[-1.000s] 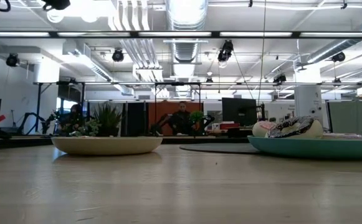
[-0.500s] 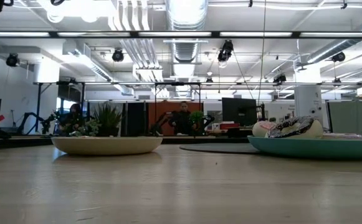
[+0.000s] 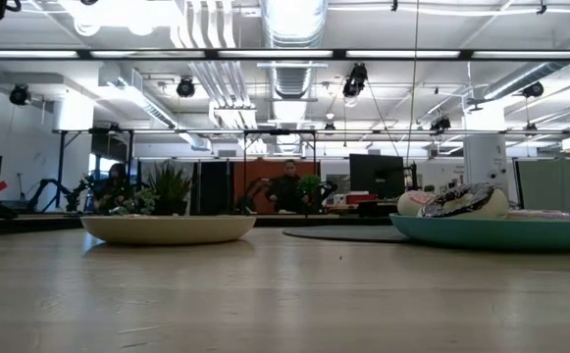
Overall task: Pick & Place donuts
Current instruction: Put the small red donut on the light brown plate
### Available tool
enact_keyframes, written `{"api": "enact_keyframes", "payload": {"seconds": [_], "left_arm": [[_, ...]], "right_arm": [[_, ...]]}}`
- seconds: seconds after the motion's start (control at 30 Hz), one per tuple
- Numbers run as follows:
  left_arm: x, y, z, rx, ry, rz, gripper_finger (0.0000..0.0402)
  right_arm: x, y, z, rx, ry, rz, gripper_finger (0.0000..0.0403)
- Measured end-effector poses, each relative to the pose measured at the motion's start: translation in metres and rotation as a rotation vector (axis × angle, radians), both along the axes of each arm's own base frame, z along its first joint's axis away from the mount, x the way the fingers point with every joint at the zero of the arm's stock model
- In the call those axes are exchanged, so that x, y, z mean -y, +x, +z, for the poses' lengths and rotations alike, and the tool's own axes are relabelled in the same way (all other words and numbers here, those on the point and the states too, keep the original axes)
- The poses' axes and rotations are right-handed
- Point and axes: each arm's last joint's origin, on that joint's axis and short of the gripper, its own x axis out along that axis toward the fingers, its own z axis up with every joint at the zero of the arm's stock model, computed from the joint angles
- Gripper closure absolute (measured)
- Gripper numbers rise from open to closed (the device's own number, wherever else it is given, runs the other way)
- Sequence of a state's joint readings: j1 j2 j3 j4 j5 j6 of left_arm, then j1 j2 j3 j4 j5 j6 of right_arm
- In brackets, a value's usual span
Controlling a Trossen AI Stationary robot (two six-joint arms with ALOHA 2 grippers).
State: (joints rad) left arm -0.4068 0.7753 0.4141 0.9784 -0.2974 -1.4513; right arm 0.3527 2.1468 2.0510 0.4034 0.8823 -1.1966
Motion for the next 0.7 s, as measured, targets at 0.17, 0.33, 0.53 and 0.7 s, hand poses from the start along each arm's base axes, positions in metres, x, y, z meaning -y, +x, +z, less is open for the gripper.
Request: {"api": "enact_keyframes", "payload": {"seconds": [0.17,0.33,0.53,0.7], "left_arm": [[0.0,0.0,0.004,0.013,0.007,-0.005,0.0221],[0.001,0.001,0.015,0.044,0.037,-0.002,0.0221],[0.003,0.004,0.017,0.037,0.067,-0.003,0.0222],[0.004,0.005,0.012,0.006,0.08,-0.003,0.0239]], "right_arm": [[0.01,0.004,-0.003,0.013,0.028,-0.001,0.0394],[0.015,0.006,-0.005,0.011,0.025,0.0,0.0394],[0.016,0.01,-0.012,-0.006,0.022,-0.01,0.0394],[0.015,0.01,-0.013,-0.009,0.024,-0.02,0.0394]]}}
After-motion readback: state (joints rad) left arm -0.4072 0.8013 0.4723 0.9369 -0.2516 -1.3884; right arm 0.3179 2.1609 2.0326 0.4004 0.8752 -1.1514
